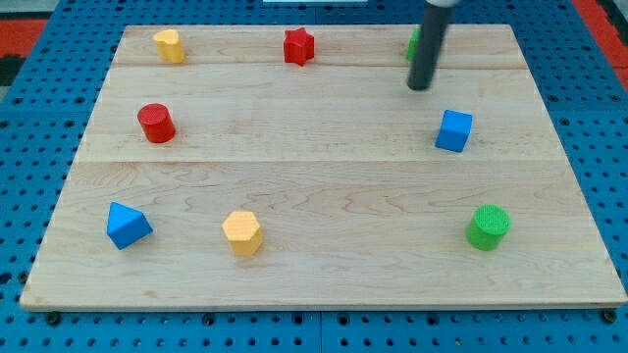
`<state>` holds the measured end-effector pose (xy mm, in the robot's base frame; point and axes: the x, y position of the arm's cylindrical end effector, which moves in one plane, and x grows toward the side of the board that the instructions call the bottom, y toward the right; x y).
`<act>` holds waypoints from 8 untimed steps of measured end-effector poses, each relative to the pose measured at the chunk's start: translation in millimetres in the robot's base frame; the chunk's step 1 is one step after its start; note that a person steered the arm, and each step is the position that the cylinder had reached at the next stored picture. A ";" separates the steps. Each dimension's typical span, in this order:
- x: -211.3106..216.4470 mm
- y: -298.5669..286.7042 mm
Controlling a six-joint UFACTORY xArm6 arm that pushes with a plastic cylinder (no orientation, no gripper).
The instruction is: Move the yellow heart to the center
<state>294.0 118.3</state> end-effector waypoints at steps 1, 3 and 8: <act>5.9 -117.4; -0.3 -398.0; 51.6 -285.0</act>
<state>345.6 -166.7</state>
